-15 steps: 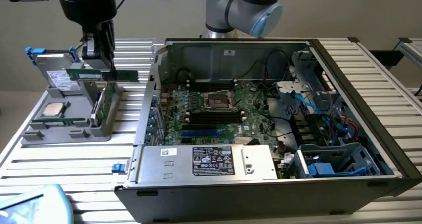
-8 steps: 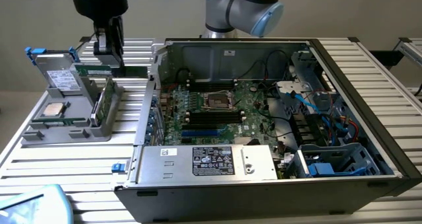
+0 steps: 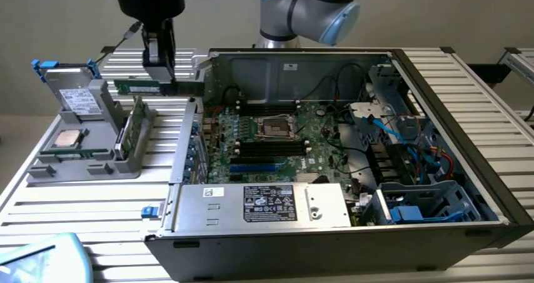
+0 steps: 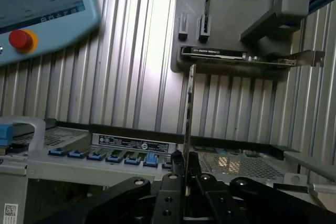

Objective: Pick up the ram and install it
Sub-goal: 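Pick up the ram and move it above insertion slot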

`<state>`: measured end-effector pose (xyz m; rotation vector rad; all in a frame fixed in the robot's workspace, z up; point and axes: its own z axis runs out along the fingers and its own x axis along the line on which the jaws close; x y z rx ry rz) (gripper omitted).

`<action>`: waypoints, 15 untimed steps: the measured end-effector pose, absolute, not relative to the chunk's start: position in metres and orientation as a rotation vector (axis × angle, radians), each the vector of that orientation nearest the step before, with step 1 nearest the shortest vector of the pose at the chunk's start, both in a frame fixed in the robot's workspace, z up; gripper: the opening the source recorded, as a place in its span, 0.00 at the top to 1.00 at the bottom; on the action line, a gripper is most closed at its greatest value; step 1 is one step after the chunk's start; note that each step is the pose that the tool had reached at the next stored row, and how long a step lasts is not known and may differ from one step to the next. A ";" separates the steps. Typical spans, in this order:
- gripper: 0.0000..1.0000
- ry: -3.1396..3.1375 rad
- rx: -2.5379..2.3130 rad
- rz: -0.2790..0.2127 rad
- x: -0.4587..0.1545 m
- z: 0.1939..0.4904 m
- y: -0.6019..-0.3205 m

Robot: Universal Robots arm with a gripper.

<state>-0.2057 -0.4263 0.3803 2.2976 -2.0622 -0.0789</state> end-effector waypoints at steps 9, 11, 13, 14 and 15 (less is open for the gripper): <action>0.86 -2.060 2.299 -0.079 -0.171 0.382 -0.426; 0.86 -2.059 2.300 -0.079 -0.162 0.382 -0.426; 0.86 -2.059 2.301 -0.079 -0.154 0.382 -0.426; 0.86 -2.058 2.301 -0.079 -0.150 0.382 -0.426; 0.86 -2.058 2.301 -0.079 -0.146 0.383 -0.426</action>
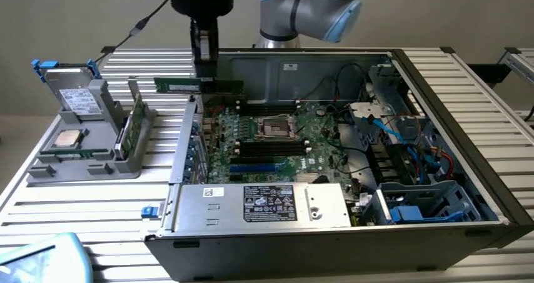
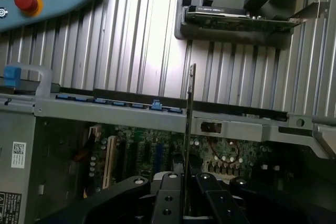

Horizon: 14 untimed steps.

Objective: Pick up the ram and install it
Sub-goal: 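Pick up the ram and move it above insertion slot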

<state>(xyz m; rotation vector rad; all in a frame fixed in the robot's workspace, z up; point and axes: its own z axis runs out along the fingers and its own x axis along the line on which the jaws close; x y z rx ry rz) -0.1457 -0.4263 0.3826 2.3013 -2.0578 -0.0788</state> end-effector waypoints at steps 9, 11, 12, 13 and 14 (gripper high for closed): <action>0.86 -2.056 2.303 -0.079 -0.107 0.383 -0.426; 0.86 -2.055 2.304 -0.079 -0.098 0.383 -0.426; 0.86 -2.055 2.304 -0.079 -0.094 0.383 -0.426; 0.86 -2.055 2.304 -0.079 -0.089 0.383 -0.426; 0.86 -2.055 2.304 -0.079 -0.085 0.383 -0.426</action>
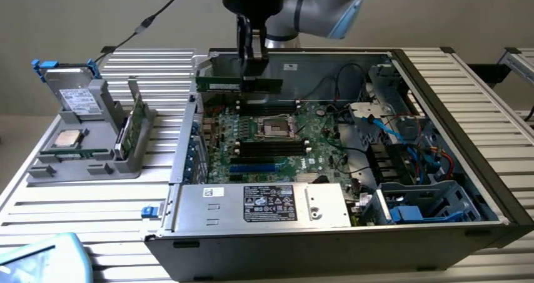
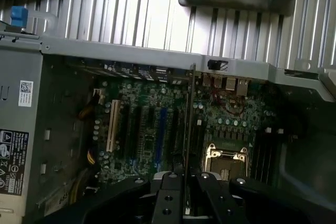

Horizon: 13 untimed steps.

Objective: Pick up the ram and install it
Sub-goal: 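Pick up the ram and move it above insertion slot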

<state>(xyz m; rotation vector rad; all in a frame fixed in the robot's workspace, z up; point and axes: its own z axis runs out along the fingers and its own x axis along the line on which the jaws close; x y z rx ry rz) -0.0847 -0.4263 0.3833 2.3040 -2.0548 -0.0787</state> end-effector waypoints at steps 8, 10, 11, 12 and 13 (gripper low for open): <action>0.86 -2.053 2.306 -0.079 -0.048 0.383 -0.426; 0.86 -2.052 2.306 -0.078 -0.042 0.382 -0.426; 0.86 -2.052 2.306 -0.077 -0.041 0.381 -0.425; 0.86 -2.052 2.306 -0.077 -0.040 0.380 -0.424; 0.86 -2.053 2.306 -0.076 -0.040 0.378 -0.423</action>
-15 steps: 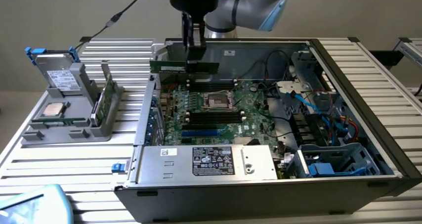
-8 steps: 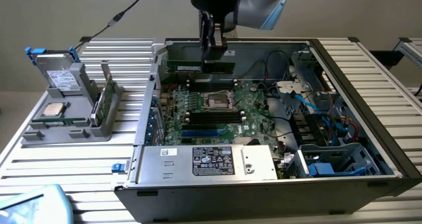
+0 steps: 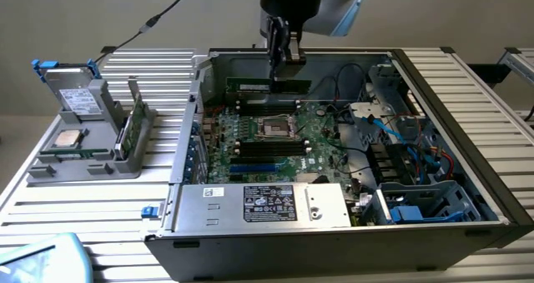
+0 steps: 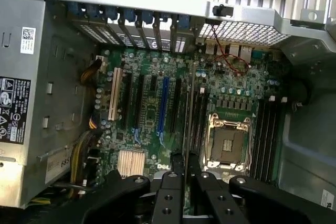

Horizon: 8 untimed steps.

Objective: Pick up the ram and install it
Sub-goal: 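Pick up the ram and move it above insertion slot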

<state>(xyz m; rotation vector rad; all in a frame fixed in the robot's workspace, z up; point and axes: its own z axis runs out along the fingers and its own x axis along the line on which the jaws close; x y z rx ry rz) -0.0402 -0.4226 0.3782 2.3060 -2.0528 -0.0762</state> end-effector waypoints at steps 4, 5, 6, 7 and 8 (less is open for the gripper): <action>0.86 -2.053 2.307 -0.074 -0.039 0.373 -0.417; 0.86 -2.054 2.307 -0.073 -0.039 0.372 -0.416; 0.86 -2.054 2.308 -0.072 -0.038 0.372 -0.414; 0.86 -2.055 2.310 -0.068 -0.037 0.371 -0.413; 0.86 -2.057 2.311 -0.064 -0.036 0.371 -0.412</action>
